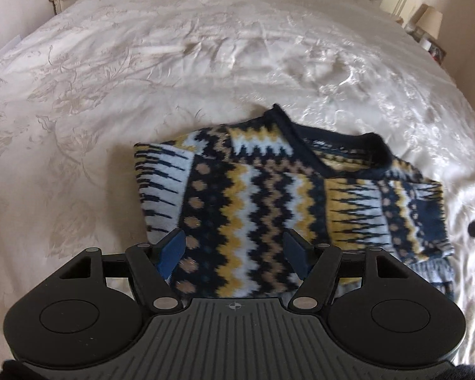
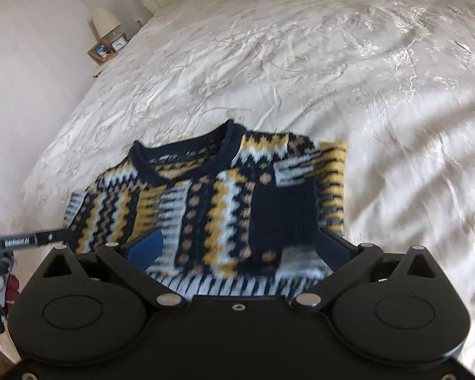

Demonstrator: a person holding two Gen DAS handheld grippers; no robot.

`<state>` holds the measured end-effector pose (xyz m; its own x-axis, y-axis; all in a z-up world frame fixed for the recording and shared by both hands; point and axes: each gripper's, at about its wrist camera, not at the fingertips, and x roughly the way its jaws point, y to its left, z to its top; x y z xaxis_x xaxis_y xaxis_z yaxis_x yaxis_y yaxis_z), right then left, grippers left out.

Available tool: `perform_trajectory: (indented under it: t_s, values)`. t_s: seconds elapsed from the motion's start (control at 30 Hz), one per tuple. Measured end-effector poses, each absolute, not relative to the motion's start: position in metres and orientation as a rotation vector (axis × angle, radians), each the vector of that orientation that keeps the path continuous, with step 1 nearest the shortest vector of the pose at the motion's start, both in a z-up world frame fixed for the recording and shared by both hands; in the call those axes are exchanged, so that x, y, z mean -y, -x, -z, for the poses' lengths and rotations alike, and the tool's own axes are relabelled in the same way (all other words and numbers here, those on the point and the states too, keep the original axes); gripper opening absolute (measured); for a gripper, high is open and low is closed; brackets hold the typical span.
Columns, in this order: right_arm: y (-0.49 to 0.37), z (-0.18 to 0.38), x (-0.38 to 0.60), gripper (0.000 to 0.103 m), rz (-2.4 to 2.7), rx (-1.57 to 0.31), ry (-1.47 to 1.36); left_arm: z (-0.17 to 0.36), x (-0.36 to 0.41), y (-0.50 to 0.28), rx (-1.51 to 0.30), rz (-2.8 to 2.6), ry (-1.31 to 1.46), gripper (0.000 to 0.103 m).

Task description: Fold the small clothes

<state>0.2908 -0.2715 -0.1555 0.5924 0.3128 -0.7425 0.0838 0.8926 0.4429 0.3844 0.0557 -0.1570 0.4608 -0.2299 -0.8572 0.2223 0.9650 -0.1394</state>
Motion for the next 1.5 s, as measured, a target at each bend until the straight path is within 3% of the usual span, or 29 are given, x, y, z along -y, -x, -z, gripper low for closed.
perform_trajectory:
  t_s: [0.37,0.53,0.63,0.67,1.0,1.2,1.5]
  values:
    - [-0.340,0.197,0.289,0.101,-0.147,-1.016,-0.516,0.180,-0.076,-0.390,-1.087,0.270,0.055,0.066]
    - [-0.350,0.216,0.292,0.092,-0.159,-1.053,-0.545,0.167,-0.084,-0.379,-1.058,0.229,0.063,0.067]
    - [-0.352,0.218,0.297,0.050,-0.139,-1.060,-0.583,0.160,-0.093,-0.372,-1.045,0.198,0.072,0.067]
    - [-0.352,0.215,0.297,0.020,-0.132,-1.060,-0.583,0.158,-0.096,-0.370,-1.041,0.187,0.068,0.067]
    - [-0.341,0.117,0.293,0.019,-0.183,-0.856,-0.465,0.155,-0.100,-0.352,-1.034,0.165,-0.003,0.067]
    - [-0.350,0.172,0.308,0.021,-0.029,-1.051,-0.381,0.155,-0.091,-0.353,-1.021,0.178,-0.001,0.067]
    - [-0.348,0.189,0.297,0.026,-0.030,-1.088,-0.354,0.161,-0.056,-0.393,-1.002,0.181,-0.177,0.067]
